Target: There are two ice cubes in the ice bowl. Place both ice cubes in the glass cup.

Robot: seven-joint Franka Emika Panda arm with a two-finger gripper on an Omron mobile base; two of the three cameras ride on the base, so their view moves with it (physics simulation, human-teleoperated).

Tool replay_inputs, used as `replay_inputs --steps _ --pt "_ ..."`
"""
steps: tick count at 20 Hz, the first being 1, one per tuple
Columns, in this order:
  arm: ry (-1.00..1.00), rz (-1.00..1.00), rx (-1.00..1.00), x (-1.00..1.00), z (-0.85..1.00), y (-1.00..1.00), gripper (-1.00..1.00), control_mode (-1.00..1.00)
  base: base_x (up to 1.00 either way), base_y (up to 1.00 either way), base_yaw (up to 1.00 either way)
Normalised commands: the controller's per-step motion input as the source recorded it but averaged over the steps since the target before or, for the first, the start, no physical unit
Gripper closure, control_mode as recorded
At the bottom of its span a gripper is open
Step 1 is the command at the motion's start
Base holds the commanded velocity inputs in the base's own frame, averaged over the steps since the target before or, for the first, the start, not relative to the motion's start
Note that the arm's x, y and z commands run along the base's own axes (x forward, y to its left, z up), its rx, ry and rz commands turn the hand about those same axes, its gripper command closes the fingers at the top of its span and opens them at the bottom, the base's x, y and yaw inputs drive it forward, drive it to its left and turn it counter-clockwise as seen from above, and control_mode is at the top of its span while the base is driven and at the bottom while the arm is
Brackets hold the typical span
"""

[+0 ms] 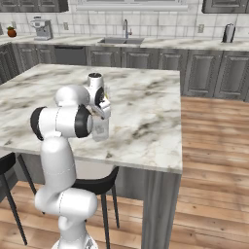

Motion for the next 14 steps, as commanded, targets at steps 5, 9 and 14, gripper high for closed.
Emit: replay_inputs --steps 5,9,14 --pt "-0.06 0.00 0.00 -0.05 0.28 0.06 -1.00 -1.00 0.00 0.00 0.00" --pt "-0.14 0.08 -0.10 -0.92 0.40 0.77 -1.00 -1.00 0.00 0.00 0.00" --pt "-0.08 0.14 -0.07 -0.96 0.04 0.99 -1.00 -1.00 0.00 0.00 0.00"
